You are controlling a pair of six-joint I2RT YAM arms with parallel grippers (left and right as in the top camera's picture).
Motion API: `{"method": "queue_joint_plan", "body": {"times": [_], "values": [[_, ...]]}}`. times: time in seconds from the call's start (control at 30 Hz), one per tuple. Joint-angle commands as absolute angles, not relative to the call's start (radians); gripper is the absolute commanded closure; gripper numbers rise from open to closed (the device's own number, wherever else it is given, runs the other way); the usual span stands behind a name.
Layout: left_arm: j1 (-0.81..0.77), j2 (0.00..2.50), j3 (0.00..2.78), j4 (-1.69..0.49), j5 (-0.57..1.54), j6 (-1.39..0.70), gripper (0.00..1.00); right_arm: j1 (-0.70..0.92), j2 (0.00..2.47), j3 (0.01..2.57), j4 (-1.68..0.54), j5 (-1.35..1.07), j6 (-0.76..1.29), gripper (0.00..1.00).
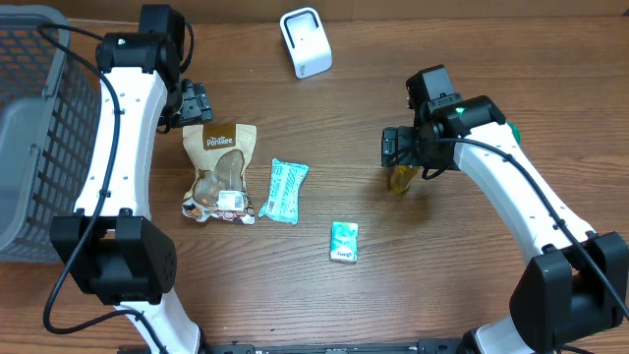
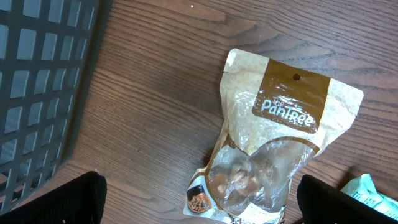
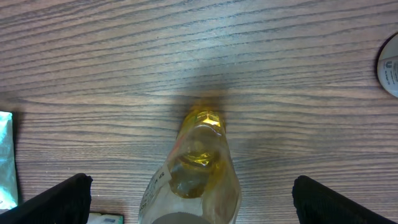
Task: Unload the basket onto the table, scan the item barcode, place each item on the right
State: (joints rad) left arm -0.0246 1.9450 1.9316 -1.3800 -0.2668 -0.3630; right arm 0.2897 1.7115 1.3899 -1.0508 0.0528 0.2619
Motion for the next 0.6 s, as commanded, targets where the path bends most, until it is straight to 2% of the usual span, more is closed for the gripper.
{"method": "queue_joint_plan", "body": {"times": [0.0,0.57], "values": [[-0.027,1.935,1.950,-1.379,-0.280,-0.359,0.00,0.294,1.713,1.381,-1.047,0.059,0.258,0.00],[-0.027,1.935,1.950,-1.379,-0.280,-0.359,0.00,0.294,1.713,1.381,-1.032,0.059,0.261,0.00]]}}
